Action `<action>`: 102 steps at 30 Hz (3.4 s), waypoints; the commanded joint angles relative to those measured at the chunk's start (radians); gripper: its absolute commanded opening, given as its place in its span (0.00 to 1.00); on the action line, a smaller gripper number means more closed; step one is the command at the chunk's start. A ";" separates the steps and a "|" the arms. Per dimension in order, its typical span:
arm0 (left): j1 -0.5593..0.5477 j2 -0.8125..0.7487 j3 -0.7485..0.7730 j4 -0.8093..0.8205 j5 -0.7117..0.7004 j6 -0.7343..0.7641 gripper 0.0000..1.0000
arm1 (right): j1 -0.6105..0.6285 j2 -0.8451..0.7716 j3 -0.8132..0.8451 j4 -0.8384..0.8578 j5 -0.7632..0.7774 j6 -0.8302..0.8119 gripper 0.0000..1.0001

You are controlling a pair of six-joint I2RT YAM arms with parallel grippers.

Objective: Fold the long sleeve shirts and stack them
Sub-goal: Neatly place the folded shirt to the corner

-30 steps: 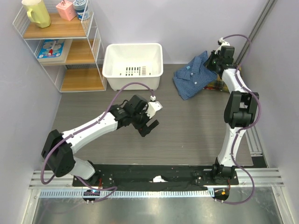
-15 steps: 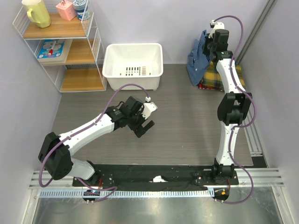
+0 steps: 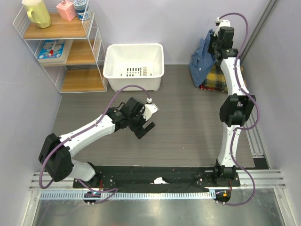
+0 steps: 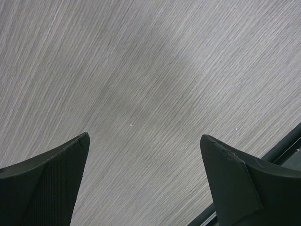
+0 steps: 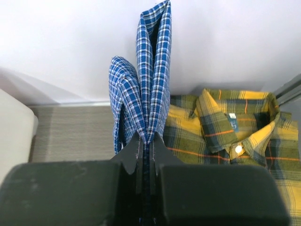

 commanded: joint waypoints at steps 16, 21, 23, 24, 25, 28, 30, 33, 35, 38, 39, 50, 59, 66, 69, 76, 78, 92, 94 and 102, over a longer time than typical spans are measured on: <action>0.008 -0.014 -0.002 -0.019 -0.026 0.036 1.00 | -0.034 -0.129 0.089 0.036 0.004 0.075 0.01; 0.006 -0.006 0.004 -0.030 -0.025 0.034 1.00 | -0.077 -0.101 0.066 0.025 0.003 0.108 0.01; 0.008 -0.003 0.007 -0.034 -0.025 0.033 1.00 | -0.102 -0.095 0.061 0.024 0.003 0.123 0.01; 0.008 0.000 0.010 -0.037 -0.025 0.029 1.00 | -0.111 -0.087 0.061 0.022 -0.005 0.126 0.01; 0.008 0.005 0.012 -0.040 -0.025 0.031 1.00 | -0.128 -0.083 0.063 0.019 -0.005 0.129 0.01; 0.006 0.016 0.020 -0.046 -0.025 0.034 1.00 | -0.160 -0.064 0.064 -0.001 -0.046 0.155 0.01; 0.006 0.023 0.027 -0.054 -0.025 0.036 1.00 | -0.195 -0.051 0.060 -0.016 -0.065 0.169 0.01; 0.008 0.040 0.039 -0.065 -0.025 0.037 1.00 | -0.243 -0.032 0.050 -0.025 -0.128 0.177 0.01; 0.006 0.052 0.047 -0.069 -0.025 0.039 1.00 | -0.264 -0.011 0.044 -0.031 -0.178 0.178 0.01; 0.008 0.063 0.061 -0.079 -0.025 0.042 1.00 | -0.310 0.017 0.046 -0.024 -0.253 0.169 0.01; 0.008 0.066 0.063 -0.079 -0.023 0.042 1.00 | -0.320 0.023 0.043 -0.016 -0.279 0.161 0.01; 0.006 0.102 0.090 -0.108 -0.049 0.046 1.00 | -0.453 0.107 -0.038 0.159 -0.545 0.137 0.01; 0.012 0.109 0.106 -0.140 -0.037 0.057 1.00 | -0.475 0.150 -0.077 0.248 -0.551 0.045 0.58; 0.119 0.071 0.110 -0.158 0.104 -0.006 1.00 | -0.473 0.082 -0.037 0.236 -0.517 -0.009 0.97; 0.193 0.057 0.128 -0.149 0.188 -0.061 1.00 | -0.465 0.034 -0.035 0.217 -0.510 -0.056 1.00; 0.320 -0.024 0.150 -0.145 0.296 -0.145 1.00 | -0.430 -0.055 -0.008 0.200 -0.415 -0.132 1.00; 0.356 -0.062 0.155 -0.151 0.302 -0.158 1.00 | -0.422 -0.073 0.026 0.205 -0.341 -0.133 1.00; 0.589 -0.126 0.337 -0.290 0.267 -0.237 1.00 | -0.223 -0.406 -0.153 -0.043 -0.416 -0.072 1.00; 0.610 -0.118 0.351 -0.348 0.271 -0.227 1.00 | -0.140 -0.469 -0.300 -0.085 -0.424 -0.069 1.00; 0.614 -0.217 0.173 -0.370 0.192 -0.169 1.00 | 0.134 -0.810 -0.932 -0.090 -0.378 -0.053 1.00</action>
